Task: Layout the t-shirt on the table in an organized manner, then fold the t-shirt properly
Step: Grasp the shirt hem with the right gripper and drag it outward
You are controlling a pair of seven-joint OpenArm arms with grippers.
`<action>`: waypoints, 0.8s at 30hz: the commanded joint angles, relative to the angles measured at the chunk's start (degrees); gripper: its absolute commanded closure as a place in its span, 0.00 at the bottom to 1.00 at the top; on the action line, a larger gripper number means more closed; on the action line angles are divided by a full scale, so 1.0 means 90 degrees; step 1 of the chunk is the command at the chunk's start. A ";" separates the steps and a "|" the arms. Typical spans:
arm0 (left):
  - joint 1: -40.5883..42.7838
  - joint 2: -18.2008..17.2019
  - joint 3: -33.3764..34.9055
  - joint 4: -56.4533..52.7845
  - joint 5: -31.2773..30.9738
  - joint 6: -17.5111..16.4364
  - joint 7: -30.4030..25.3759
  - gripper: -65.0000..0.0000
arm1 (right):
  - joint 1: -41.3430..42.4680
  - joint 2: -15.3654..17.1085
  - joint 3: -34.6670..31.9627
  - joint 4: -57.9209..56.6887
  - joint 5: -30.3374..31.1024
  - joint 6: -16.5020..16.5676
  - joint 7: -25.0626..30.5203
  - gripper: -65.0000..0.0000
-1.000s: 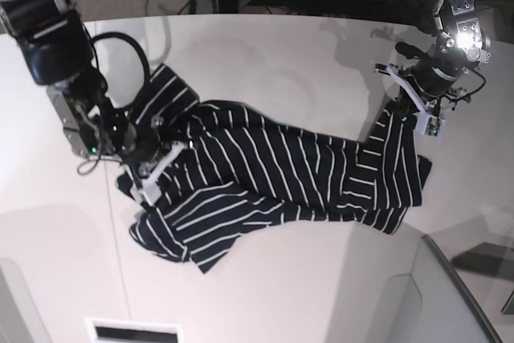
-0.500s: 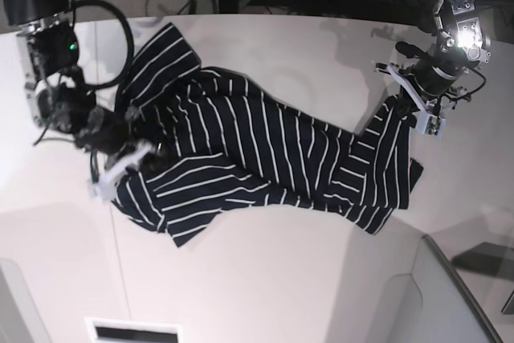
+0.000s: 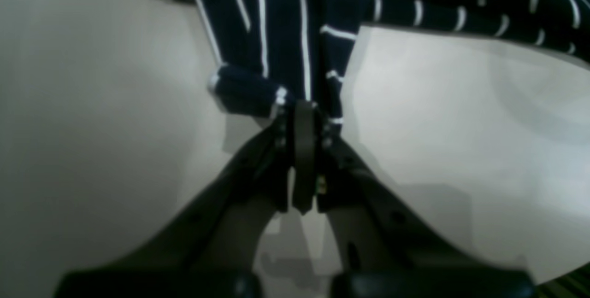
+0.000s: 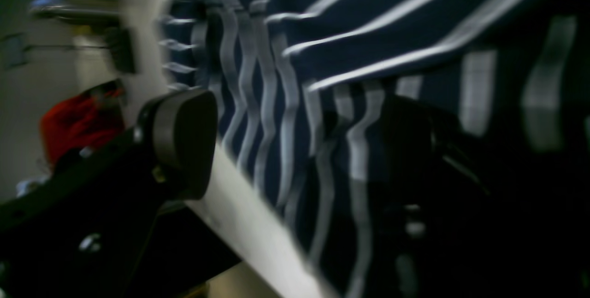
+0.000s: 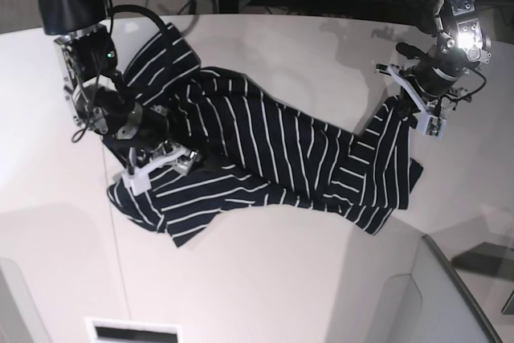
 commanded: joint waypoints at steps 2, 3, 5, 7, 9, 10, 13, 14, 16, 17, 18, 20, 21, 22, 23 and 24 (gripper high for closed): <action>-0.0006 -0.0075 -0.0051 0.0095 -0.0048 0.0011 -0.0096 1.00 | 0.0196 0.0093 0.0025 -0.0094 0.0080 0.0084 0.0110 0.22; -0.0006 -0.0075 -0.0051 0.0095 -0.0048 0.0011 -0.0096 1.00 | 0.0216 0.0162 0.0025 -0.0182 0.0090 0.0084 0.0149 0.22; -0.0006 -0.0075 -0.0051 0.0095 -0.0048 0.0011 -0.0096 1.00 | 0.0265 0.0240 0.0025 -0.0309 0.0090 0.0084 0.0256 0.22; -0.0006 -0.0075 -0.0051 0.0095 -0.0048 0.0011 -0.0096 1.00 | 0.0343 0.0249 0.0025 -0.0504 0.0090 0.0084 0.0335 0.22; -0.0006 -0.0075 -0.0051 0.0095 -0.0048 0.0011 -0.0096 1.00 | 0.0441 0.0357 0.0025 -0.0739 0.0090 0.0084 0.0422 0.22; -0.0006 -0.0075 -0.0051 0.0095 -0.0048 0.0011 -0.0096 1.00 | 0.0499 0.0357 0.0025 -0.0856 0.0090 0.0084 0.0452 0.22; -0.0016 -0.0075 -0.0051 0.0095 -0.0048 0.0011 -0.0096 1.00 | 0.0655 0.0376 0.0025 -0.1071 0.0090 0.0084 0.0510 0.22; -0.0016 -0.0075 -0.0051 0.0095 -0.0048 0.0011 -0.0096 1.00 | 0.0714 0.0376 0.0025 -0.1110 0.0090 0.0084 0.0510 0.22; -0.0016 -0.0075 -0.0051 0.0095 -0.0048 0.0011 -0.0096 1.00 | 0.0822 0.0376 0.0025 -0.1120 0.0090 0.0084 0.0510 0.22; -0.0016 -0.0075 -0.0051 0.0095 -0.0048 0.0011 -0.0096 1.00 | 0.0861 0.0376 0.0025 -0.1120 0.0090 0.0084 0.0510 0.22; -0.0016 -0.0075 -0.0051 0.0095 -0.0048 0.0011 -0.0086 1.00 | 0.0929 0.0376 0.0025 -0.1120 0.0090 0.0084 0.0510 0.22; -0.0016 -0.0075 -0.0051 0.0095 -0.0048 0.0011 -0.0086 1.00 | 0.1027 0.0376 0.0025 -0.1120 0.0090 0.0084 0.0501 0.22; -0.0016 -0.0075 -0.0051 0.0095 -0.0048 0.0011 -0.0086 1.00 | 0.1066 0.0376 0.0025 -0.1120 0.0090 0.0084 0.0501 0.22; -0.0016 -0.0075 -0.0051 0.0095 -0.0038 0.0011 -0.0086 1.00 | 0.1095 0.0376 0.0025 -0.1120 0.0090 0.0084 0.0501 0.22; -0.0006 -0.0075 -0.0051 0.0095 -0.0038 0.0011 -0.0086 1.00 | 0.1144 0.0376 0.0025 -0.1120 0.0090 0.0084 0.0510 0.22; -0.0006 -0.0075 -0.0051 0.0095 -0.0038 0.0011 -0.0086 1.00 | 0.1193 0.0367 0.0025 -0.1149 0.0090 0.0084 0.0520 0.22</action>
